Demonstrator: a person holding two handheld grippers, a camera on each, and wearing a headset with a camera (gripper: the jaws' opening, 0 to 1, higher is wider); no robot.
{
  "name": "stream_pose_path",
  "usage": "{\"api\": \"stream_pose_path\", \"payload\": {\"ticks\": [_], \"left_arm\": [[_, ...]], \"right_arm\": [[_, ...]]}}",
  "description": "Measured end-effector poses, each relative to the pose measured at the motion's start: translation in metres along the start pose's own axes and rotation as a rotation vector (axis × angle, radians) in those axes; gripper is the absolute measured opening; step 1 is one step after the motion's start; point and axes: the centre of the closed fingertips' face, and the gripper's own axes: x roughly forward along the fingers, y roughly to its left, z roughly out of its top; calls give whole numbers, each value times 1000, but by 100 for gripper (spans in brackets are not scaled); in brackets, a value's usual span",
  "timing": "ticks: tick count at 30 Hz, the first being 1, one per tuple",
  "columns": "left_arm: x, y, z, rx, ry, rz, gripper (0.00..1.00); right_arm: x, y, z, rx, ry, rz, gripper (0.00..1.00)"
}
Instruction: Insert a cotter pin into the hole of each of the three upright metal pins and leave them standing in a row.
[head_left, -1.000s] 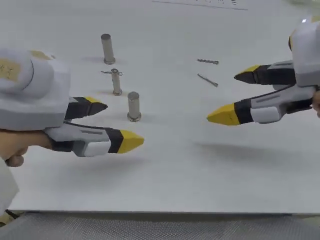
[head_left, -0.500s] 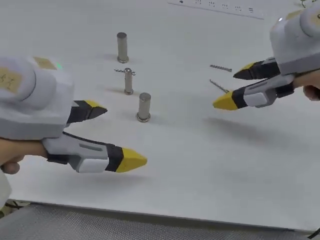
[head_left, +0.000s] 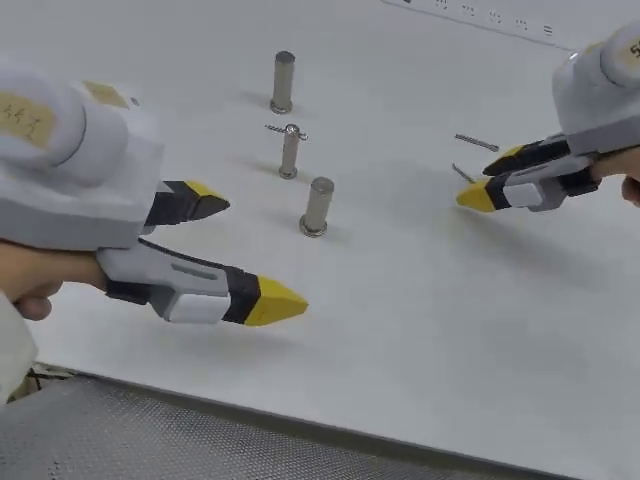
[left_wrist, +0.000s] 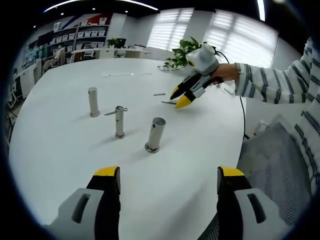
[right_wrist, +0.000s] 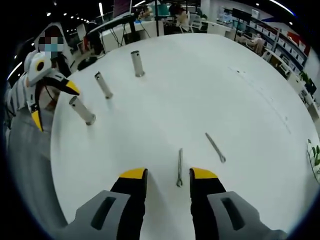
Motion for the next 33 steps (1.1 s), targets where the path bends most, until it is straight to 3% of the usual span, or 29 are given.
{"api": "stream_pose_path", "payload": {"ticks": [10,15,25,33], "left_arm": [[5,-1,1,2,-3,-15,78],[7,-7,4,-3,-5,-16,78],[12,-11,1,-10,13,-24,77],[13,-13,0,-23,26,-26,76]], "right_arm": [[5,-8,-2,-30,61,-5,29],[3,-8,-3,-36,99,-14,25],[1,-8,-4,-9,105,-30,22],[0,0,-1,-45,126,-29,12]]}}
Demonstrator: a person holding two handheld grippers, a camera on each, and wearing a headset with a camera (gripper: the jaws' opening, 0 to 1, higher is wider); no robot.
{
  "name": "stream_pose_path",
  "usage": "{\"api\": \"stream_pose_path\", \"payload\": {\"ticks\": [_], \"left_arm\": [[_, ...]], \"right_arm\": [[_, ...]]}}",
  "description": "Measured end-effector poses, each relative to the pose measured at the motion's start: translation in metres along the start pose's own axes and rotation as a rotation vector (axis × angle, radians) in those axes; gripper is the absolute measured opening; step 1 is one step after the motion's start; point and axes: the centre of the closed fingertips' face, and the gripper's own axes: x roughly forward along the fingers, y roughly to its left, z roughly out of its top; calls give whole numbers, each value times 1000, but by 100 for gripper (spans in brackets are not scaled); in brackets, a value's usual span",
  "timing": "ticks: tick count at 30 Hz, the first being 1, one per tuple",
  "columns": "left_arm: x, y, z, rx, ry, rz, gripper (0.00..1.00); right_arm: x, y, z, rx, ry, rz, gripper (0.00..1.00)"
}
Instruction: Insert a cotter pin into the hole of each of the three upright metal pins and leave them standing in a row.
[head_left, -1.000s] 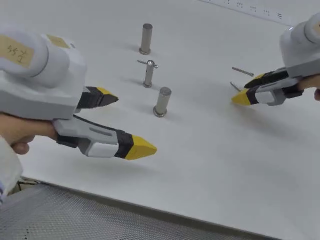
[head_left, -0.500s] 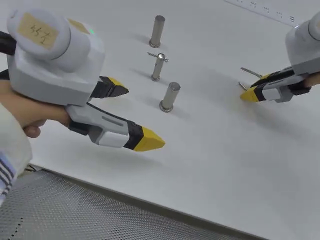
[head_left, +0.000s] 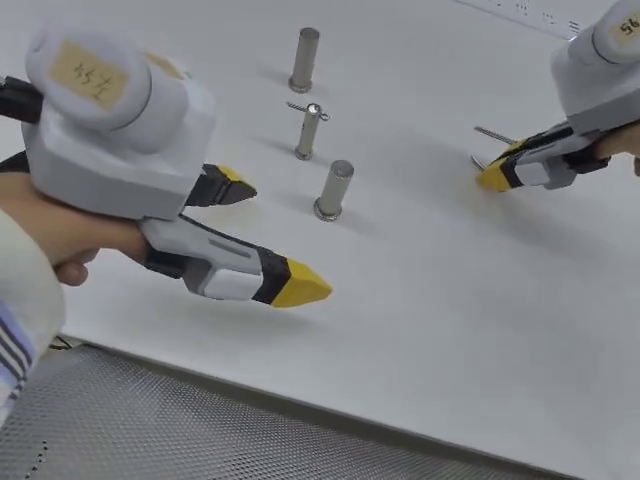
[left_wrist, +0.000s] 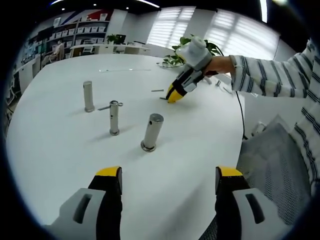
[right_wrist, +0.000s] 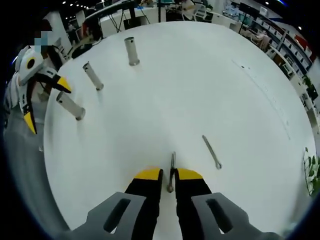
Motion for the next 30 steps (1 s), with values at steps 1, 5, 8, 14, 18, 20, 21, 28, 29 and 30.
{"api": "stream_pose_path", "payload": {"ticks": [1,5,8,14,18,20,21,28,29,30], "left_arm": [[0,0,0,0,1,1,76],[-2,0,0,2,7,6,75],[-3,2,-1,2,10,13,75],[-7,5,0,-13,-2,30,75],[-9,3,-1,-29,0,36,74],[-11,4,-2,-54,0,45,72],[-11,6,-2,-57,-3,47,72],[-15,1,3,-59,-17,55,72],[-16,0,4,-59,-17,56,72],[-17,0,4,-59,-17,57,71]], "right_arm": [[0,0,0,0,0,-1,10],[-1,0,1,3,-3,-6,6],[-2,2,0,2,-5,-3,6],[-2,2,0,-25,-8,-24,4],[-2,4,1,-70,-12,-38,4],[-1,1,2,-106,-21,-45,4],[-1,1,2,-105,-23,-48,3],[-1,6,7,-114,-40,-52,3],[-1,6,8,-118,-41,-54,3],[-3,8,10,-130,-46,-59,3]]}}
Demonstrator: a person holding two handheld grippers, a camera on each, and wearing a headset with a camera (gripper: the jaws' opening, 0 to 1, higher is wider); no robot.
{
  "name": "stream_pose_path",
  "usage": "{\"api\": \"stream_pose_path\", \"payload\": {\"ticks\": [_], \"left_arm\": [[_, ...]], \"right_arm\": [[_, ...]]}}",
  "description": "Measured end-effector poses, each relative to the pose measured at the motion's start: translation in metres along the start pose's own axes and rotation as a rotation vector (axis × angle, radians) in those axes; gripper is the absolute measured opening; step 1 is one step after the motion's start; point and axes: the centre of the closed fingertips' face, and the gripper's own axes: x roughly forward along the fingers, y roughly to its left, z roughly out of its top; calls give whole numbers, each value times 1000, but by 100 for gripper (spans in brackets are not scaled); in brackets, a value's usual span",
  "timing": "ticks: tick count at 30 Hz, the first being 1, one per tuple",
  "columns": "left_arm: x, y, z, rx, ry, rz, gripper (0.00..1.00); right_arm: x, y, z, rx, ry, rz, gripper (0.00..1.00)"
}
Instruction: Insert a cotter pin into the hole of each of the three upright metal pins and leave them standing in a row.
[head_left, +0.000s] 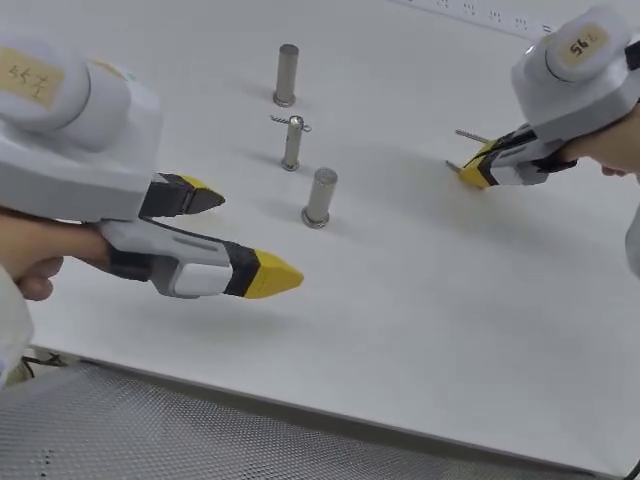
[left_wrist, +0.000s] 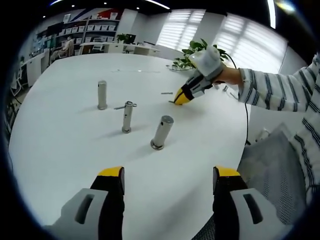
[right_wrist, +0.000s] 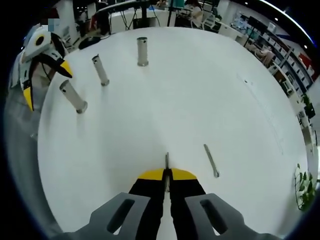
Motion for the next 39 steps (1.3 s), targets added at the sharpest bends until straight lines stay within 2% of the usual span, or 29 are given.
{"api": "stream_pose_path", "payload": {"ticks": [3,6,13,23,26,31,34,39], "left_arm": [[-3,0,2,-25,0,3,70],[-7,5,7,-44,-18,1,67],[-15,20,17,-32,-42,21,67],[-19,30,32,-40,-68,12,62],[-20,30,35,-32,-74,13,62],[-19,36,41,-33,-84,14,62],[-20,37,44,-35,-92,13,61],[-18,39,49,-50,-102,21,61]], "right_arm": [[-1,-3,6,-15,-15,-4,3],[-6,-2,11,-28,-39,-8,3],[-20,-2,19,-49,-97,-36,3],[-36,2,24,-84,-150,-72,3],[-41,2,27,-94,-170,-78,3],[-51,11,32,-110,-206,-87,3],[-54,15,35,-128,-210,-99,3],[-59,31,42,-149,-239,-92,3]]}}
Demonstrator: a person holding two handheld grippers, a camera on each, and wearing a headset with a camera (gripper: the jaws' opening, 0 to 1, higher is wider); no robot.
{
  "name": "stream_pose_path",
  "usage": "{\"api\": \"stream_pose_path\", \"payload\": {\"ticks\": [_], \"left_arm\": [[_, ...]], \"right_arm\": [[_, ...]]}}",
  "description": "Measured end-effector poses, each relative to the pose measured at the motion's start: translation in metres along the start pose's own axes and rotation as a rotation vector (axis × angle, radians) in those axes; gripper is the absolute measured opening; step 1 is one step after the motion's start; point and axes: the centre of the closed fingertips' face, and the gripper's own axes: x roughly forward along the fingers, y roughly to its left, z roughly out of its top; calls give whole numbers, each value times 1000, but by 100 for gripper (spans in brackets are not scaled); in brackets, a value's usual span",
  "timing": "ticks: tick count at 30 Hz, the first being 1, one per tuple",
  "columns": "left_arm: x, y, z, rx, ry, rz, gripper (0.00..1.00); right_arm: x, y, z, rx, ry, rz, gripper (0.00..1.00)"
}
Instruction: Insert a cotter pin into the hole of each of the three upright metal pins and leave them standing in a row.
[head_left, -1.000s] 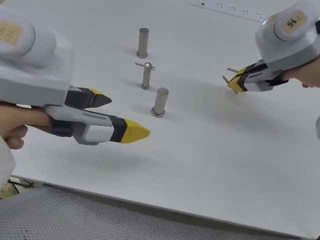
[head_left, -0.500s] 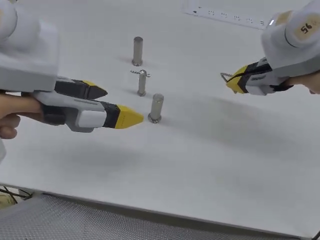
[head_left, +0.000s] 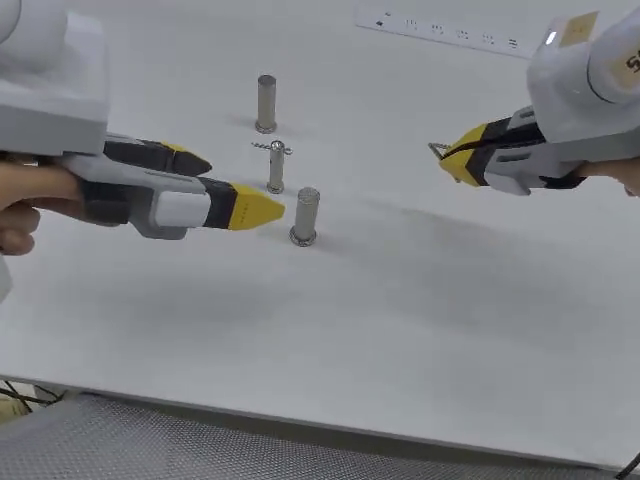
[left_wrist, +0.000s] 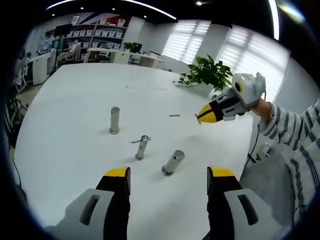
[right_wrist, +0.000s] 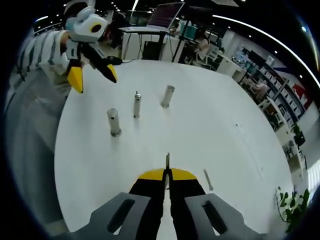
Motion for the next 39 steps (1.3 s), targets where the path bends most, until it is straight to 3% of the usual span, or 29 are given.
{"api": "stream_pose_path", "payload": {"ticks": [9,18,27,39], "left_arm": [[6,-6,13,-7,-27,-13,59],[16,-18,20,-20,-26,-36,52],[24,-31,28,-24,-36,-59,48],[33,-54,36,-92,-60,-144,40]], "right_arm": [[-5,20,17,-43,-45,-10,3],[-2,45,24,-72,-89,23,3],[-9,53,29,-79,-128,3,3],[-18,70,39,-128,-169,-35,3]]}}
